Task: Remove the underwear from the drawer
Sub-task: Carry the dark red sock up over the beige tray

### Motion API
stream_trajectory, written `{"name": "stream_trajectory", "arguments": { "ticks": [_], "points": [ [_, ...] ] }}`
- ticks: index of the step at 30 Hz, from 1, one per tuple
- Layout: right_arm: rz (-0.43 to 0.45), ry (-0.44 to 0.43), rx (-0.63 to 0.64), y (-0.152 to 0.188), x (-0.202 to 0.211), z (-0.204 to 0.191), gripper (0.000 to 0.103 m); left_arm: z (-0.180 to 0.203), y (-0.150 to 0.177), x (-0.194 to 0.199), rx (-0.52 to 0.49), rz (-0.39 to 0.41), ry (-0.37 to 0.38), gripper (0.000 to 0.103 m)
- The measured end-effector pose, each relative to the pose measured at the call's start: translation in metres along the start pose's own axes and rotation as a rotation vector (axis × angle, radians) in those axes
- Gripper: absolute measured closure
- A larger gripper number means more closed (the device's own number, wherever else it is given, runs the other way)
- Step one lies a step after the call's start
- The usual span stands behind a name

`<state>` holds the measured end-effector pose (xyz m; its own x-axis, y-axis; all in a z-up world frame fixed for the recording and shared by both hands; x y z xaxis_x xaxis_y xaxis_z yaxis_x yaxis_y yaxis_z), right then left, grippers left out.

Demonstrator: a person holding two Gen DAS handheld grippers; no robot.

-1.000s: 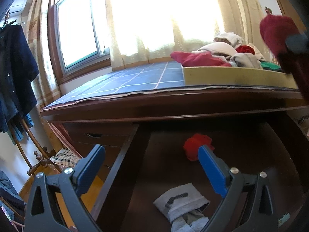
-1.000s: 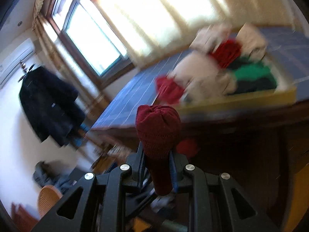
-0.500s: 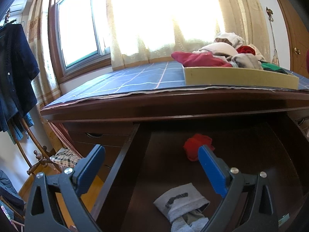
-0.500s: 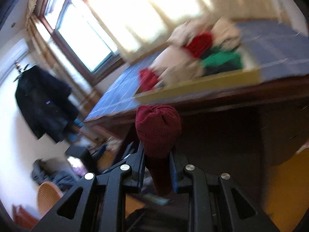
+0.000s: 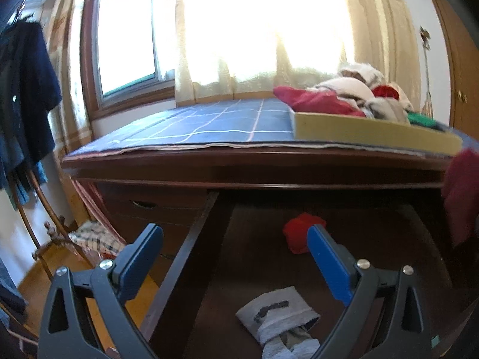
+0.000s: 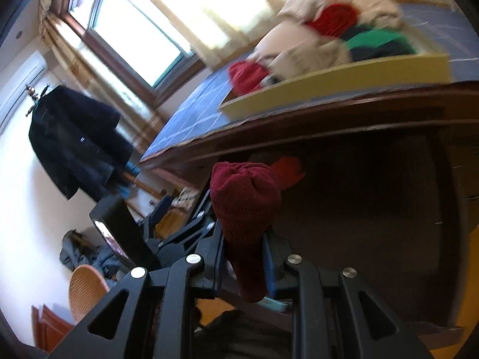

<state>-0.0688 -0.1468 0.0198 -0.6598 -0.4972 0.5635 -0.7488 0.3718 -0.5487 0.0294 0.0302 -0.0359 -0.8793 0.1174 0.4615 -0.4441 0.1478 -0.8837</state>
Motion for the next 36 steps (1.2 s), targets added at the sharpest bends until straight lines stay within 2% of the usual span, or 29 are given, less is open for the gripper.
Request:
{"name": "stream_trajectory", "arguments": {
  "ticks": [3, 6, 9, 11, 16, 20, 23, 26, 29, 34, 36],
  "points": [
    [-0.046, -0.083, -0.008, 0.007, -0.019, -0.022, 0.079, -0.014, -0.001, -0.004, 0.034, -0.016, -0.040, 0.004],
    [-0.075, -0.117, 0.017, 0.014, -0.025, -0.040, 0.079, -0.027, -0.006, -0.002, 0.042, -0.005, -0.061, 0.004],
    [-0.109, -0.140, -0.021, 0.019, -0.015, -0.044, 0.079, -0.027, -0.012, 0.004, 0.020, 0.022, -0.066, 0.004],
    [-0.100, -0.132, -0.038, 0.020, 0.001, -0.041, 0.079, -0.024, -0.013, 0.006, 0.011, 0.031, -0.062, 0.004],
    [0.038, -0.018, 0.010, -0.008, 0.065, -0.024, 0.079, -0.011, -0.009, 0.003, -0.011, 0.011, -0.047, 0.004],
    [0.222, 0.093, 0.038, -0.062, 0.121, -0.003, 0.079, -0.001, -0.004, -0.002, -0.033, -0.008, -0.033, 0.004],
    [0.314, 0.205, 0.086, -0.106, 0.143, 0.014, 0.079, 0.006, -0.002, -0.003, -0.054, -0.017, -0.022, 0.004],
    [0.333, 0.266, 0.108, -0.143, 0.140, 0.029, 0.079, 0.013, 0.002, -0.006, -0.066, -0.033, -0.009, 0.004],
    [0.322, 0.393, 0.143, -0.175, 0.119, 0.052, 0.079, 0.018, 0.002, -0.005, -0.095, -0.024, -0.022, 0.004],
    [0.219, 0.547, 0.156, -0.193, 0.079, 0.101, 0.079, 0.016, 0.004, -0.004, -0.100, -0.018, -0.027, 0.004],
    [0.191, 0.575, 0.146, -0.198, 0.064, 0.116, 0.079, 0.018, 0.005, -0.003, -0.112, -0.014, -0.031, 0.004]
  ]
}}
Point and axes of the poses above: each gripper's, at about its wrist camera, not at the fingertips, and x roughly against the way its jaws point, z to its right, y to its underside, the point moved 7 cm from there along -x, roughly the way its jaws point, and after that the axes turned 3 degrees about -y, right-handed, at the moved point
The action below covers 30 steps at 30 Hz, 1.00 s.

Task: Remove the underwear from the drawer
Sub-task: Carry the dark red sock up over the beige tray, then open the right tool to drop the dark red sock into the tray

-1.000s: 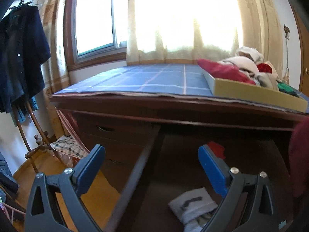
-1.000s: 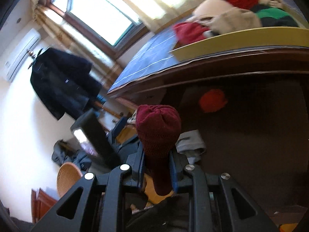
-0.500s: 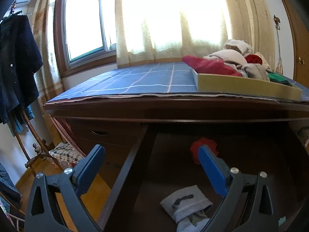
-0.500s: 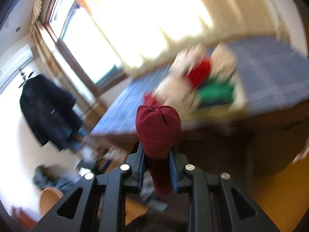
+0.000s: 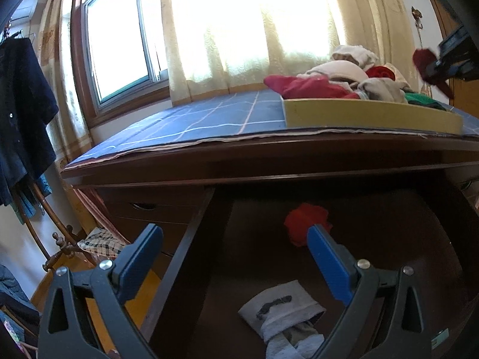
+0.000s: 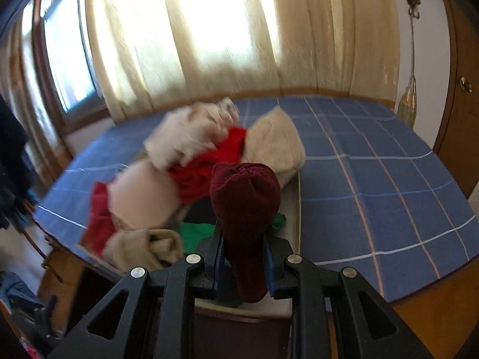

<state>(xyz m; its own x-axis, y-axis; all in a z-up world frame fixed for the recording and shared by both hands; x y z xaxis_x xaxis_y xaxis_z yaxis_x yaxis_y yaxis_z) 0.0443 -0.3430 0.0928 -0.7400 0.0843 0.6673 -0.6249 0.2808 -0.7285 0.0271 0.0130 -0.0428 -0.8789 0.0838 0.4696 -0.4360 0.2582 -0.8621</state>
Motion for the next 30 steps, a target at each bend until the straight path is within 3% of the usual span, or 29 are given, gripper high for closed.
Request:
{"name": "stream_trajectory", "arguments": {
  "ticks": [3, 6, 10, 12, 13, 16, 20, 24, 30],
  "points": [
    [-0.025, 0.061, 0.024, 0.004, -0.024, 0.006, 0.079, 0.001, 0.000, 0.001, -0.011, 0.008, -0.004, 0.004],
    [-0.075, 0.064, 0.012, 0.008, -0.050, 0.010, 0.079, 0.001, 0.000, 0.002, -0.001, 0.005, -0.003, 0.004],
    [-0.063, 0.048, -0.018, 0.007, -0.062, 0.017, 0.076, 0.001, 0.000, 0.002, -0.003, 0.009, -0.004, 0.004],
    [-0.061, 0.006, -0.053, 0.008, -0.063, 0.021, 0.068, 0.000, -0.001, 0.002, -0.002, 0.010, 0.000, 0.004],
    [-0.062, -0.030, -0.070, 0.008, -0.063, 0.022, 0.057, 0.000, 0.000, 0.003, -0.001, 0.011, 0.003, 0.004],
    [-0.050, -0.109, -0.129, 0.010, -0.052, 0.028, 0.050, -0.001, 0.000, 0.003, -0.001, 0.015, 0.000, 0.004],
    [0.086, -0.196, -0.199, 0.019, -0.012, 0.025, 0.037, 0.000, 0.000, 0.003, -0.010, 0.016, -0.017, 0.004],
    [0.184, -0.222, -0.216, 0.049, 0.025, 0.006, 0.037, 0.000, 0.001, 0.002, -0.012, 0.014, -0.017, 0.004],
    [0.201, -0.279, -0.122, 0.106, 0.045, -0.045, 0.036, 0.000, 0.001, 0.002, -0.021, 0.014, -0.014, 0.004]
  ]
}}
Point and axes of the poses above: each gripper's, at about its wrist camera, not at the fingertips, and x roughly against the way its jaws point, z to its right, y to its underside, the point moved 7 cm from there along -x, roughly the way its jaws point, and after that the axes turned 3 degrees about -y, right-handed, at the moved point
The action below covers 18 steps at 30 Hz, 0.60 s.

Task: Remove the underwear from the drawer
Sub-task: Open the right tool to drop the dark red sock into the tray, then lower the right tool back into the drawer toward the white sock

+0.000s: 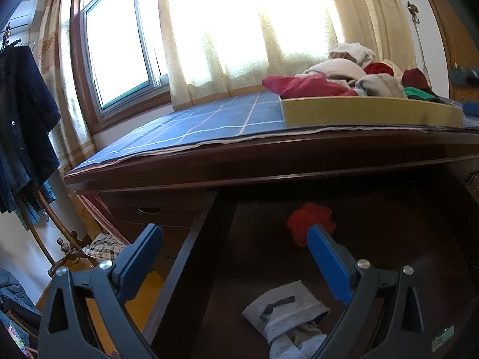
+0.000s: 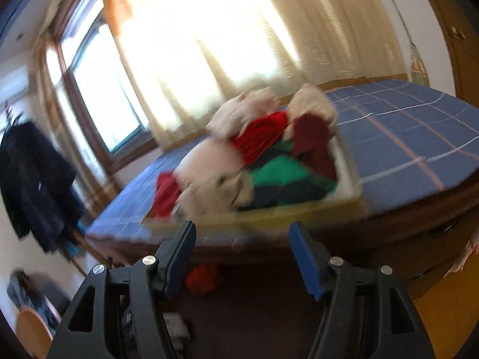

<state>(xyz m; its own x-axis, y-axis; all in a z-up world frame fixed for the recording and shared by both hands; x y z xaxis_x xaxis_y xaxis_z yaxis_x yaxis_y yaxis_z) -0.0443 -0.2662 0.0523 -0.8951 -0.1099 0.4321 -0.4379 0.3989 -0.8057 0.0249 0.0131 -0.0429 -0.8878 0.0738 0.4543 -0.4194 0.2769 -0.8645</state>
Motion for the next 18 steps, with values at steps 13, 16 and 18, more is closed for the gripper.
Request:
{"name": "stream_trajectory", "arguments": {
  "ticks": [13, 16, 18],
  "points": [
    [-0.368, -0.016, 0.219, 0.102, 0.026, -0.032, 0.036, -0.001, 0.000, 0.001, 0.000, 0.006, 0.017, 0.004],
    [-0.382, 0.033, 0.241, 0.111, 0.037, -0.022, 0.036, -0.002, 0.000, 0.001, 0.009, 0.002, 0.016, 0.004],
    [-0.385, 0.028, 0.223, 0.114, 0.041, -0.017, 0.036, -0.002, -0.001, 0.000, 0.015, -0.003, 0.019, 0.004]
  ]
}}
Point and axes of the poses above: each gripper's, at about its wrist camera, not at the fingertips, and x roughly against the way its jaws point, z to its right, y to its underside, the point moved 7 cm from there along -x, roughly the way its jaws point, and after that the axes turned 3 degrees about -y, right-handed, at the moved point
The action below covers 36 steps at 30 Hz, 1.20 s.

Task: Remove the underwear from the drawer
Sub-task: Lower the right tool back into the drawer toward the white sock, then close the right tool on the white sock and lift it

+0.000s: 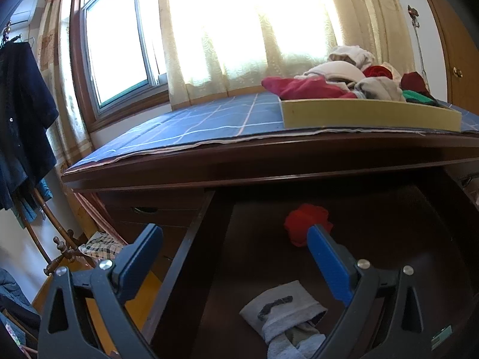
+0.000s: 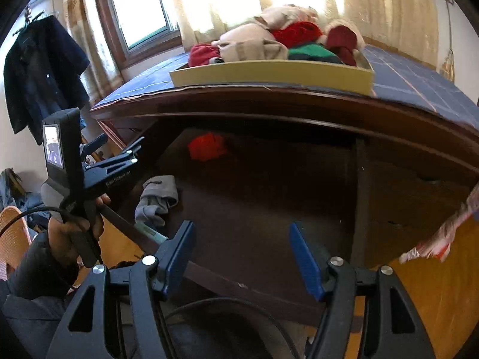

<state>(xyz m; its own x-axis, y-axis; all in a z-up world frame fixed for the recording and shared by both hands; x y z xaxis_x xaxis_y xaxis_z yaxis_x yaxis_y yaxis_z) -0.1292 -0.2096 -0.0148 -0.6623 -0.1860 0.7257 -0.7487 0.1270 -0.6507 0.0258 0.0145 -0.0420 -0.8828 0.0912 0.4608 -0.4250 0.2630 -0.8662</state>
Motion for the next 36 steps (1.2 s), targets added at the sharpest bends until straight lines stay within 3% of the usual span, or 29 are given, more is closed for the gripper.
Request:
{"name": "stream_trajectory", "arguments": {
  "ticks": [5, 8, 16, 21, 27, 33, 36],
  "points": [
    [-0.006, -0.080, -0.041, -0.008, -0.012, 0.004, 0.036, 0.000, -0.001, -0.001, 0.003, -0.011, 0.041, 0.004],
    [-0.008, -0.069, 0.010, -0.018, -0.017, -0.004, 0.036, -0.003, -0.001, -0.003, 0.008, -0.025, 0.058, 0.004],
    [-0.061, -0.158, 0.068, -0.051, -0.041, -0.020, 0.036, -0.030, 0.001, -0.015, 0.075, -0.085, 0.046, 0.004],
    [-0.127, -0.244, 0.053, -0.061, -0.068, -0.032, 0.036, -0.032, 0.001, -0.014, 0.063, -0.073, 0.029, 0.004],
    [-0.267, -0.326, 0.137, -0.061, -0.107, -0.066, 0.036, -0.044, -0.002, -0.008, 0.146, -0.050, 0.018, 0.004],
    [-0.451, -0.453, 0.089, -0.051, -0.153, -0.096, 0.036, -0.057, -0.010, -0.005, 0.170, -0.037, -0.031, 0.004],
    [-0.511, -0.477, 0.060, -0.047, -0.174, -0.108, 0.036, -0.064, -0.012, -0.004, 0.172, -0.034, -0.062, 0.004]
  ]
}}
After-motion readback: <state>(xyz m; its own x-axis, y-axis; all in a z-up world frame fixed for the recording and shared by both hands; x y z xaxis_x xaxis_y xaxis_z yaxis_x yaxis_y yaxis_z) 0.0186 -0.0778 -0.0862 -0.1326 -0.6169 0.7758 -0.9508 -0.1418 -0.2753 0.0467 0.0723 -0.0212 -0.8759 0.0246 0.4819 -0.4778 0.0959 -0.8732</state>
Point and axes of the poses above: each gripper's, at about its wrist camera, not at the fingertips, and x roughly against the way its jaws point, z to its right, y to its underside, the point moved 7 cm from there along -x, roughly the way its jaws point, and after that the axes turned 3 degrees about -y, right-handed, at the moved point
